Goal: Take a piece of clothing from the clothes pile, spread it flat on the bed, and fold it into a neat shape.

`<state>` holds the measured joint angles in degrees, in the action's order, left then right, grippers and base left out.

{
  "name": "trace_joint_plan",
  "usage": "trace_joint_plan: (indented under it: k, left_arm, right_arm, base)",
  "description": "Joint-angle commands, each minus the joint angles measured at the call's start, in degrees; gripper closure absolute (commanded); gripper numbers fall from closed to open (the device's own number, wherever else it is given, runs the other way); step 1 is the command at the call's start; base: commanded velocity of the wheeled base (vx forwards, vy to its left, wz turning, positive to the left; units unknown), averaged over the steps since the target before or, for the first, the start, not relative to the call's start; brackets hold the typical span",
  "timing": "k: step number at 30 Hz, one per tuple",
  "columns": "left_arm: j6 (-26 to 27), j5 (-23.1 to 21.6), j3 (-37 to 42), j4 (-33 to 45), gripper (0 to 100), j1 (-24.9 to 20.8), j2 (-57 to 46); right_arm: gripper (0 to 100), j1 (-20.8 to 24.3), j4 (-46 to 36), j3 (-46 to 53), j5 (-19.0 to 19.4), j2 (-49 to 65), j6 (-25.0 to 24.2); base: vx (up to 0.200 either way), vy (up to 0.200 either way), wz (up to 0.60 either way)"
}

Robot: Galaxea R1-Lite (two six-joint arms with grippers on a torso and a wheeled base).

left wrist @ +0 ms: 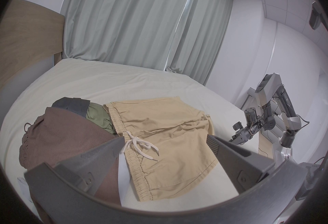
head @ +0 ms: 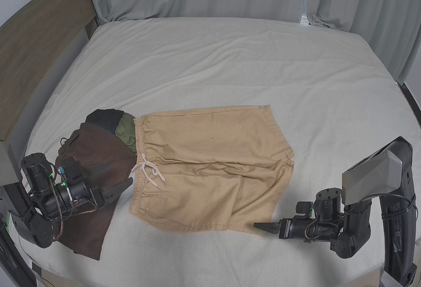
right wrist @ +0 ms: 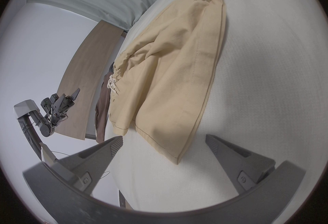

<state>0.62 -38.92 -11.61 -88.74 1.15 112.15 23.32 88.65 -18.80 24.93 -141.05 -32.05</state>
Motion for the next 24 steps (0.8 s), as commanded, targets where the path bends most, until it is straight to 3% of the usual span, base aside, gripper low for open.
trace_joint_plan:
  k: [1, 7, 15, 16, 24]
  left_arm:
    - [0.0, 0.0, -0.1, 0.0, 0, 0.2, -0.1]
    - [0.0, 0.0, -0.2, 0.0, 0, 0.2, -0.1]
    - [0.0, 0.0, -0.1, 0.0, 0, 0.2, -0.1]
    - [0.0, 0.0, -0.1, 0.1, 0, 0.2, -0.1]
    - [0.0, 0.0, -0.2, 0.0, 0, 0.2, 0.0]
  right_arm:
    - [0, 0.8, -0.1, -1.2, 0.0, -1.2, -0.7]
    - [0, 3.0, 0.0, -2.1, 0.0, 0.1, -6.5]
    - [0, 2.9, -0.1, -2.3, -0.1, 0.9, -7.2]
    - [100, 2.8, -0.1, -2.4, -0.1, 0.8, -7.2]
    - [100, 2.6, -0.1, -2.2, -0.9, 0.3, -7.2]
  base:
    - [0.000, 0.000, 0.00]
    - [0.000, 0.000, 0.00]
    - [0.000, 0.000, 0.00]
    - [0.000, 0.000, 0.00]
    - [0.000, 0.000, 0.00]
